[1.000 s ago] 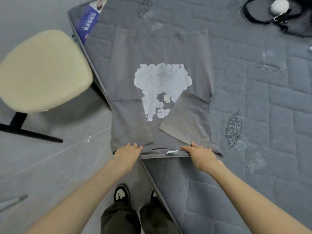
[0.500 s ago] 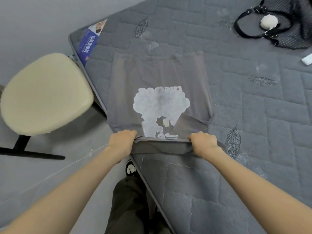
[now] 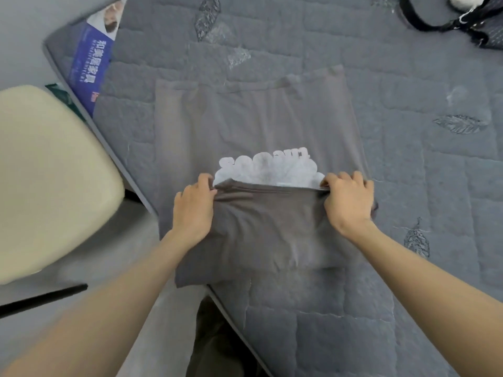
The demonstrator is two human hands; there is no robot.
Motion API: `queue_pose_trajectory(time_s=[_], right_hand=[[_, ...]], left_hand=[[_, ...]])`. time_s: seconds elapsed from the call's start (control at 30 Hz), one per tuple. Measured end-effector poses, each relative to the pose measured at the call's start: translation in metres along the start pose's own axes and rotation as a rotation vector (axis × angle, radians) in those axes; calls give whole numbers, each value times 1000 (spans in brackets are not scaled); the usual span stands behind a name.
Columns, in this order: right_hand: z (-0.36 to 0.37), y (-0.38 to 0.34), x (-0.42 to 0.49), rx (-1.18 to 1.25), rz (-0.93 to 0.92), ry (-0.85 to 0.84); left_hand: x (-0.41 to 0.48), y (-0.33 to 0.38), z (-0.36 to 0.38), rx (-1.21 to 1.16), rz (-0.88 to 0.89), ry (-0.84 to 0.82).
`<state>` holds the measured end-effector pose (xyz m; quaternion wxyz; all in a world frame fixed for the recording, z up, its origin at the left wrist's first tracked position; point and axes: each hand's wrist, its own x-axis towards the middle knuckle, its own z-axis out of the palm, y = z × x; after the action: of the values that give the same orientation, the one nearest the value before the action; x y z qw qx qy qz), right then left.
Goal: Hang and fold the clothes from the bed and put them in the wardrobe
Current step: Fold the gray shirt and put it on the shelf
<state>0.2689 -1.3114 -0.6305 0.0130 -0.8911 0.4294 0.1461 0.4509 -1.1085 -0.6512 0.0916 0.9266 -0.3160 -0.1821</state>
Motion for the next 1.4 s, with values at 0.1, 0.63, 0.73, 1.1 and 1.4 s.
queue_pose_trajectory(time_s=[0.1, 0.63, 0.73, 1.1, 1.4], right_hand=[[17, -13, 7, 103, 2, 124], [98, 27, -38, 76, -98, -209], [87, 29, -44, 130, -210, -178], [98, 62, -81, -61, -497, -242], [77, 53, -90, -116, -378, -207]], left_hand=[[10, 2, 12, -107, -132, 250], [-38, -41, 80, 184, 35, 30], [-56, -32, 77, 202, 166, 90], [-100, -9, 98, 310, 387, -175], [-105, -3, 80, 371, 178, -263]])
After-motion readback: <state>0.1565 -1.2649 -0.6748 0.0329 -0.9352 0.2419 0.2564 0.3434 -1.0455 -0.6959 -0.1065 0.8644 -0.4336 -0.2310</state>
